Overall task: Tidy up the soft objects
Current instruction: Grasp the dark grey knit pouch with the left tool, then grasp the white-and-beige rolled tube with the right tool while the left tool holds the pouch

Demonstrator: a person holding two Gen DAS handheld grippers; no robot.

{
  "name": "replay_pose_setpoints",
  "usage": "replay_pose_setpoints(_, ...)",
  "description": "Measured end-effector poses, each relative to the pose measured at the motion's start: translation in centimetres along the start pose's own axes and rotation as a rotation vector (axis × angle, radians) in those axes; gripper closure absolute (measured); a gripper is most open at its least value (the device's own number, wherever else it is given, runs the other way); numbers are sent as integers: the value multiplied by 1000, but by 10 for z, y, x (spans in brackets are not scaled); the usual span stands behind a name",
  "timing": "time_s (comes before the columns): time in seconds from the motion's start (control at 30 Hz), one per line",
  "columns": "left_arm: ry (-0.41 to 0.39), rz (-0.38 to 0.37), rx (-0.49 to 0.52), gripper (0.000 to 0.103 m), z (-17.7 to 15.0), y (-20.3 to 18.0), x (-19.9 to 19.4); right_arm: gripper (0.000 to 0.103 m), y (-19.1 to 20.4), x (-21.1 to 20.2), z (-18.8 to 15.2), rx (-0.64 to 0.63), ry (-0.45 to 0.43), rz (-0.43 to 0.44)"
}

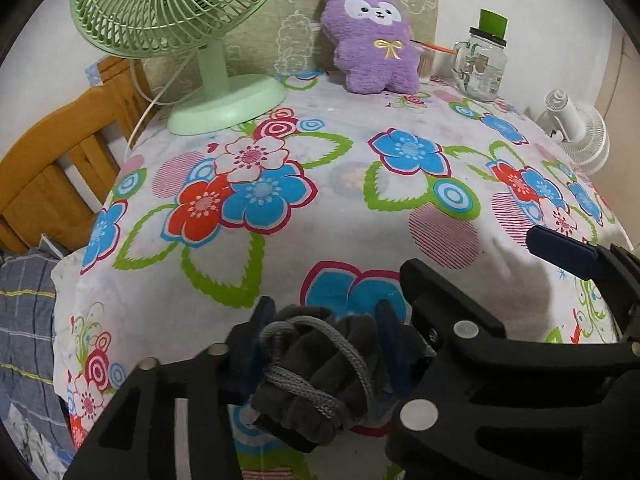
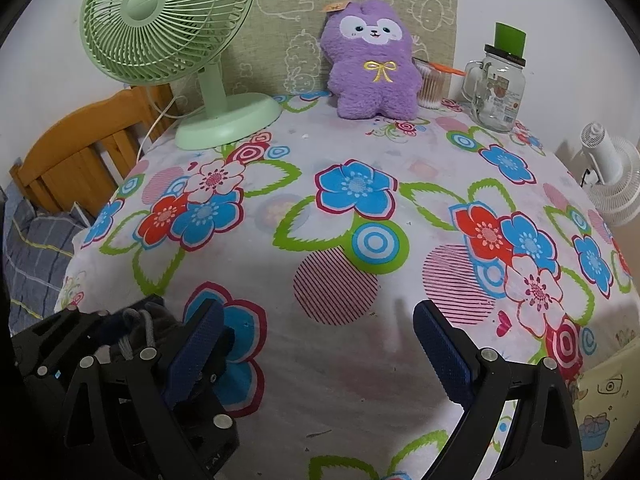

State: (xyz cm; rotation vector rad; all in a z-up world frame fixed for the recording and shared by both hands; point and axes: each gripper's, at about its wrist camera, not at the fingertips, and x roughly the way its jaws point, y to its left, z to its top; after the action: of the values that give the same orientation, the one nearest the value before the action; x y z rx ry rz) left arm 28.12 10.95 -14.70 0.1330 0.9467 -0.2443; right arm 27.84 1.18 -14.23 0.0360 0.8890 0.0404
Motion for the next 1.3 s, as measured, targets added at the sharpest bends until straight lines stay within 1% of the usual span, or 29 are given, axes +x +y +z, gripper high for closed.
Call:
replay_pose_setpoints(0.07, -2, 14, 0, 59, -1, -1, -3, 6, 0, -3, -1, -5, -5, -9)
replay_pose_setpoints(0.27, -26, 41, -11, 62, -9, -1, -23, 6, 3, -22, -6, -12, -28, 4)
replay_pose_setpoints(0.57, -73, 56, -28, 62, -29, -6, -61, 6, 9, -57, -21, -27, -67, 33)
replay_pose_setpoints(0.77, -86, 61, -49, 63, -48, -9, -83, 6, 16, -82, -36, -67, -87, 47)
replay_pose_setpoints(0.93, -102, 62, -68, 63, -65, -13, -98, 6, 18, -98, -49, -75, -94, 52)
replay_pose_setpoints(1.13, -101, 64, -85, 63, -85, -18, -106, 6, 21, -112, -69, -104, -100, 62)
replay_pose_setpoints(1.3, -89, 55, -92, 63, -101, -24, -105, 6, 21, -111, -83, -118, -83, 80)
